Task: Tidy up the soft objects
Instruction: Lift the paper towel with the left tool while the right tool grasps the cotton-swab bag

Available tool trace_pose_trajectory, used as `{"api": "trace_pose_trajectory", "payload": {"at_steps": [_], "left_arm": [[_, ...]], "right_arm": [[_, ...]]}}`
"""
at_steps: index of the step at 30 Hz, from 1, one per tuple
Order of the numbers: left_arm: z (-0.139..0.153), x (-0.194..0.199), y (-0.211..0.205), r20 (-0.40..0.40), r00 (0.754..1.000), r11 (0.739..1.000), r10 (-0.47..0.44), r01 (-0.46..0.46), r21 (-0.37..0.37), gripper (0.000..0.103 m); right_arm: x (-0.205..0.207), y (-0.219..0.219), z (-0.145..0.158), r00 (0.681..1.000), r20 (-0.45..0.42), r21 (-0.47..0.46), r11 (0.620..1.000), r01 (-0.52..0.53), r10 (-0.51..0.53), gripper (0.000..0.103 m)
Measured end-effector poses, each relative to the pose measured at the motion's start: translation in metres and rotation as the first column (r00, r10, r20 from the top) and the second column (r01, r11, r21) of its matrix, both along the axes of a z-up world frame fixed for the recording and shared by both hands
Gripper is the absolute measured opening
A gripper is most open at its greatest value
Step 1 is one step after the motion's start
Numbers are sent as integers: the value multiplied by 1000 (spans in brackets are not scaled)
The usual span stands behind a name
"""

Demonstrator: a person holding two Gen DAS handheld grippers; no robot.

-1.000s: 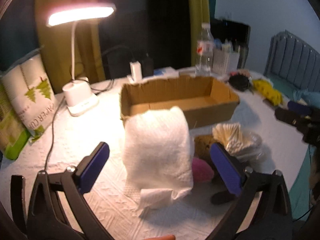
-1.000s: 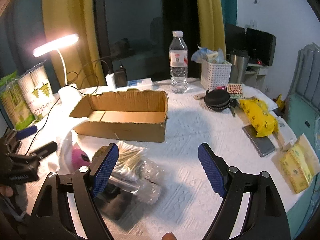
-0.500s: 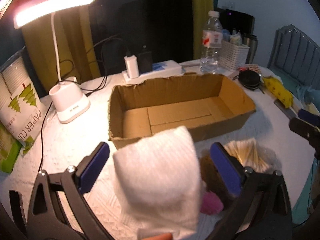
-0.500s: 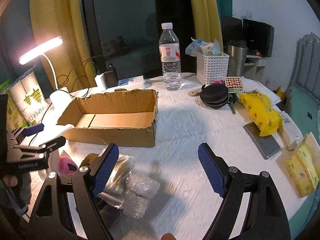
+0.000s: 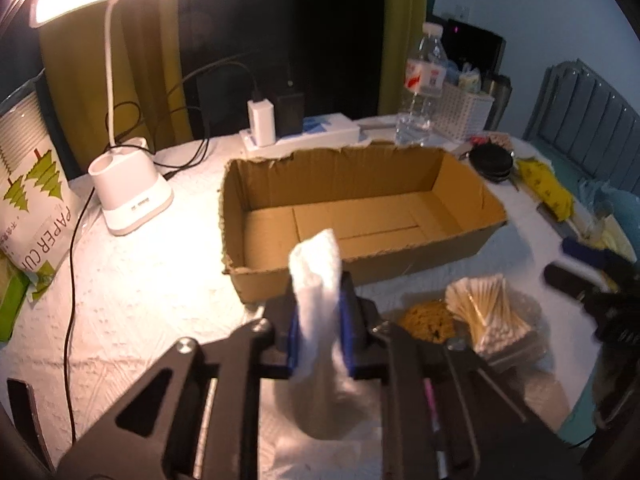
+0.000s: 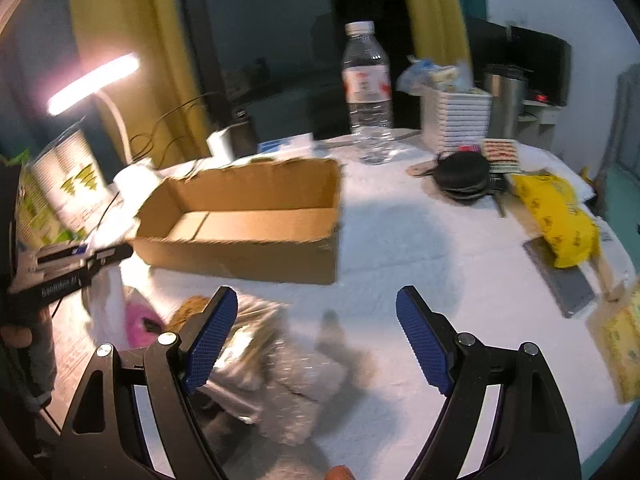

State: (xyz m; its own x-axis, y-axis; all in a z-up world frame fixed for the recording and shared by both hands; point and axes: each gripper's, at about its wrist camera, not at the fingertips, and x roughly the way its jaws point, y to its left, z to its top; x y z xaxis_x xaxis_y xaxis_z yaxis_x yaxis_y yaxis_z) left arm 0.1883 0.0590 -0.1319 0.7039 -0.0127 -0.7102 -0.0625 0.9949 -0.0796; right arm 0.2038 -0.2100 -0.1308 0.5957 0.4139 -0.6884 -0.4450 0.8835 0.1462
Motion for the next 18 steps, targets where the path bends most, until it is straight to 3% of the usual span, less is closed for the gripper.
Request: {"api": "trace_pose_trajectory", "payload": {"at_steps": [10, 18], "left_arm": [[25, -36, 27, 90, 996, 998, 1, 5, -67, 10], [34, -56, 39, 137, 990, 993, -25, 40, -110, 10]], "right_arm": [[1, 45, -26, 989, -116, -8, 995, -97, 95, 84], [-7, 65, -36, 986, -133, -45, 993, -107, 100, 83]]}}
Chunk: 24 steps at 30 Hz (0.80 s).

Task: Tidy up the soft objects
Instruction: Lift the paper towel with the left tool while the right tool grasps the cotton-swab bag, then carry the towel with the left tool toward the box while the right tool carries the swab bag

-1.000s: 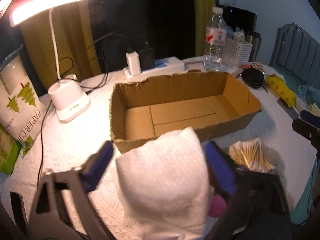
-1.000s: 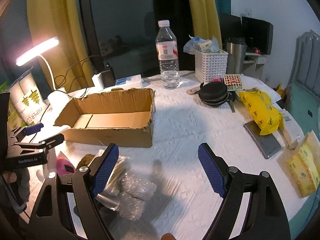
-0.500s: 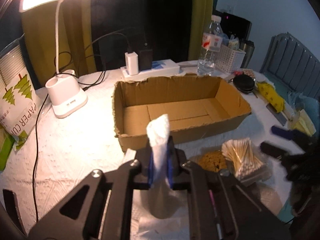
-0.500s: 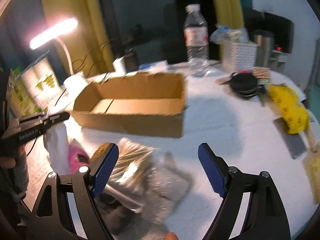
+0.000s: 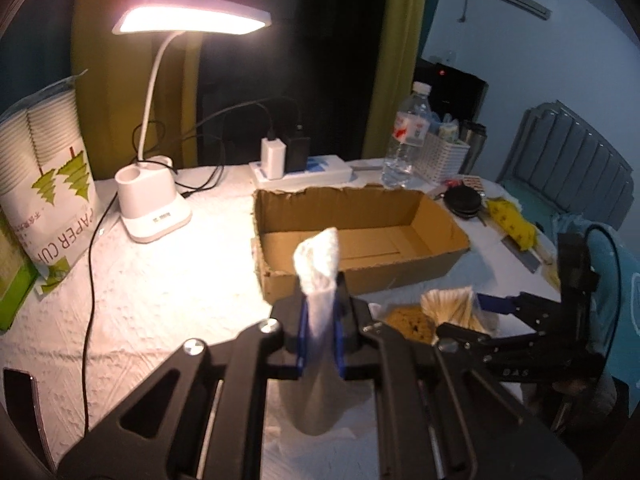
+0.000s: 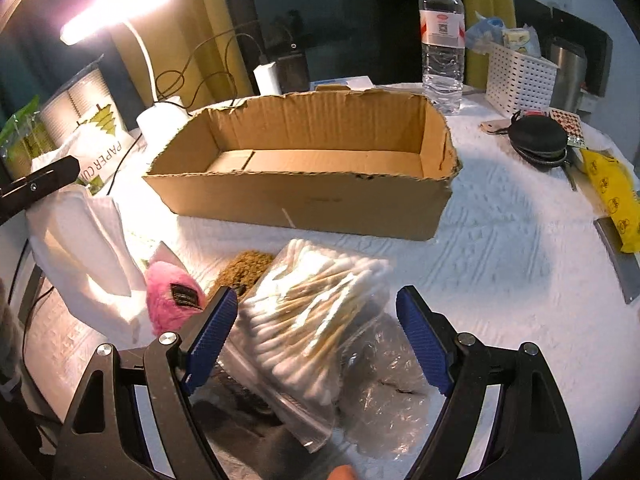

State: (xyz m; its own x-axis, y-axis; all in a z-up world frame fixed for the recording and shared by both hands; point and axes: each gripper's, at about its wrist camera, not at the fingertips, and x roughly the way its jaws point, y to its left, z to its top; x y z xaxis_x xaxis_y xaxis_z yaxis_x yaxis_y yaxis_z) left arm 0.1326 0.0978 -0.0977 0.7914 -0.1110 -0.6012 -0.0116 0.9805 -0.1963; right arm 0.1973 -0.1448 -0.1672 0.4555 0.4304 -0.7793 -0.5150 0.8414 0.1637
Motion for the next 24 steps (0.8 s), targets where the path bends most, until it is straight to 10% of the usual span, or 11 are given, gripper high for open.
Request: {"api": "trace_pose_trajectory", "payload": {"at_steps": [8, 11, 13, 24], "left_arm": [[-18, -9, 7, -45, 999, 999, -29, 28, -26, 24], [-21, -21, 14, -42, 999, 999, -9, 7, -33, 41], [-19, -31, 19, -22, 1000, 999, 3, -4, -37, 76], [-59, -64, 30, -137, 990, 999, 43, -44, -4, 78]], "right_arm": [[-17, -5, 19, 998, 63, 1, 1000, -2, 2, 61], [-21, -12, 30, 996, 91, 23, 1000, 13, -15, 61], [-23, -16, 37, 994, 110, 32, 999, 20, -24, 61], [-39, -21, 46, 990, 137, 35, 999, 19, -24, 61]]}}
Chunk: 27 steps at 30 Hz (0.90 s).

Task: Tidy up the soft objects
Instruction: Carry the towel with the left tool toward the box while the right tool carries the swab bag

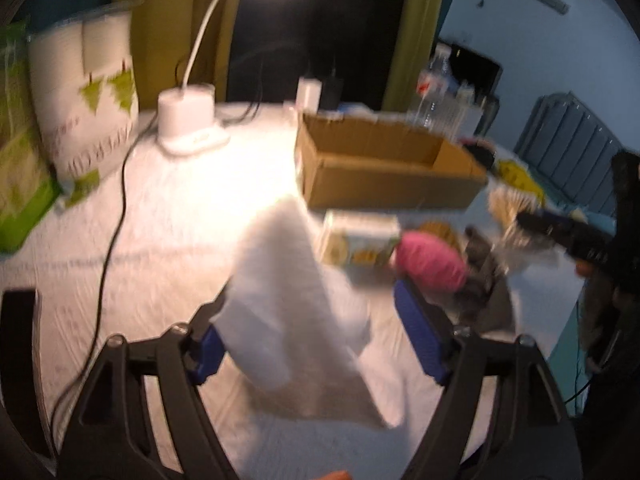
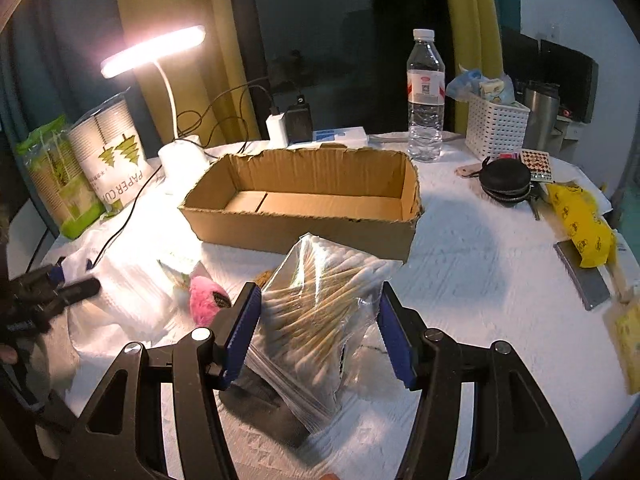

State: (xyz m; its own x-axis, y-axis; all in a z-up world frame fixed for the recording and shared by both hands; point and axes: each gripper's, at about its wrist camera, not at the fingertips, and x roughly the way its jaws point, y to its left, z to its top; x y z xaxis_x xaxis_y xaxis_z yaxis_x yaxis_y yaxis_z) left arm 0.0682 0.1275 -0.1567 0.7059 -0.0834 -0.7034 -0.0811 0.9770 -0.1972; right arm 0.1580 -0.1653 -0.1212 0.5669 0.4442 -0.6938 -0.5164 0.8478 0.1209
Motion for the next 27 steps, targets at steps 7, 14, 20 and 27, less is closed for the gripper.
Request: {"api": "trace_pose_trajectory", "payload": {"at_steps": [7, 14, 20, 27], "left_arm": [[-39, -9, -9, -170, 985, 1000, -11, 14, 17, 78], [-43, -30, -10, -176, 984, 999, -6, -2, -44, 78], [-39, -42, -5, -146, 989, 992, 0, -18, -127, 35], [-8, -57, -18, -44, 998, 994, -46, 42, -100, 17]], "right_arm": [[-13, 3, -1, 1000, 1, -8, 1000, -20, 20, 61], [-23, 3, -1, 999, 5, -3, 999, -35, 35, 61], [-28, 0, 2, 999, 14, 6, 999, -40, 40, 61], [-32, -3, 8, 999, 27, 19, 999, -43, 42, 61]]}}
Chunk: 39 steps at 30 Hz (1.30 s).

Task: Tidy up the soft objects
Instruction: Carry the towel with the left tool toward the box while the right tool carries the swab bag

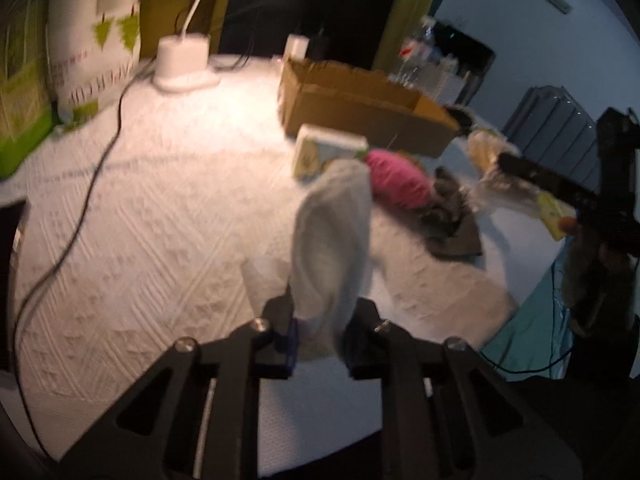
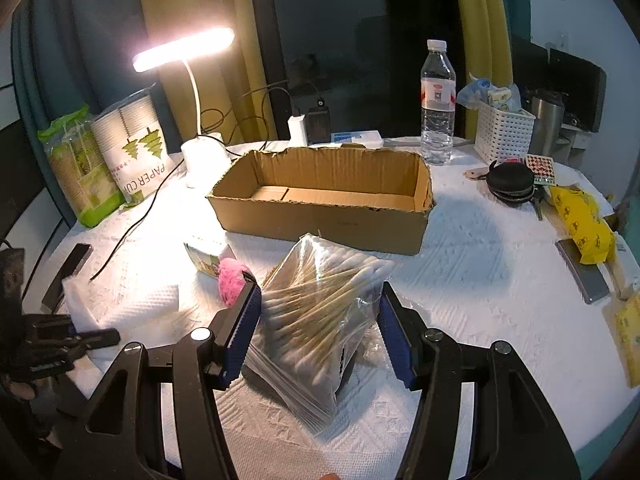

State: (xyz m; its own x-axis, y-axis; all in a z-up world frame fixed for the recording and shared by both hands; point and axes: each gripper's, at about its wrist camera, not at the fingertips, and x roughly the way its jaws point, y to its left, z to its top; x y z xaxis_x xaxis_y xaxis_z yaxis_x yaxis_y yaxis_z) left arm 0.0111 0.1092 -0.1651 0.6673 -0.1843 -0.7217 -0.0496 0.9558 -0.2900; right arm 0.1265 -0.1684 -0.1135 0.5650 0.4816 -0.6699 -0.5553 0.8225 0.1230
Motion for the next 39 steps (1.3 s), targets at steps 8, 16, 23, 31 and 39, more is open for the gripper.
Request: {"api": "trace_pose_trajectory", "payload": {"at_steps": [8, 16, 23, 31, 39], "left_arm": [[27, 10, -1, 123, 992, 997, 5, -15, 74, 22], [12, 4, 13, 95, 993, 996, 70, -74, 42, 18], [48, -10, 18, 214, 971, 993, 103, -115, 42, 14], [83, 2, 11, 289, 955, 994, 67, -89, 64, 13], [119, 27, 3, 368, 930, 996, 18, -50, 79, 13]], "right_arm": [[0, -1, 3, 1000, 5, 21, 1000, -8, 8, 61], [5, -8, -1, 1000, -11, 27, 1000, 7, -7, 61], [8, -4, 4, 1000, -1, 41, 999, -16, 16, 61], [14, -8, 17, 999, 27, 61, 998, -19, 17, 61], [28, -16, 33, 998, 55, 81, 997, -7, 2, 61]]}}
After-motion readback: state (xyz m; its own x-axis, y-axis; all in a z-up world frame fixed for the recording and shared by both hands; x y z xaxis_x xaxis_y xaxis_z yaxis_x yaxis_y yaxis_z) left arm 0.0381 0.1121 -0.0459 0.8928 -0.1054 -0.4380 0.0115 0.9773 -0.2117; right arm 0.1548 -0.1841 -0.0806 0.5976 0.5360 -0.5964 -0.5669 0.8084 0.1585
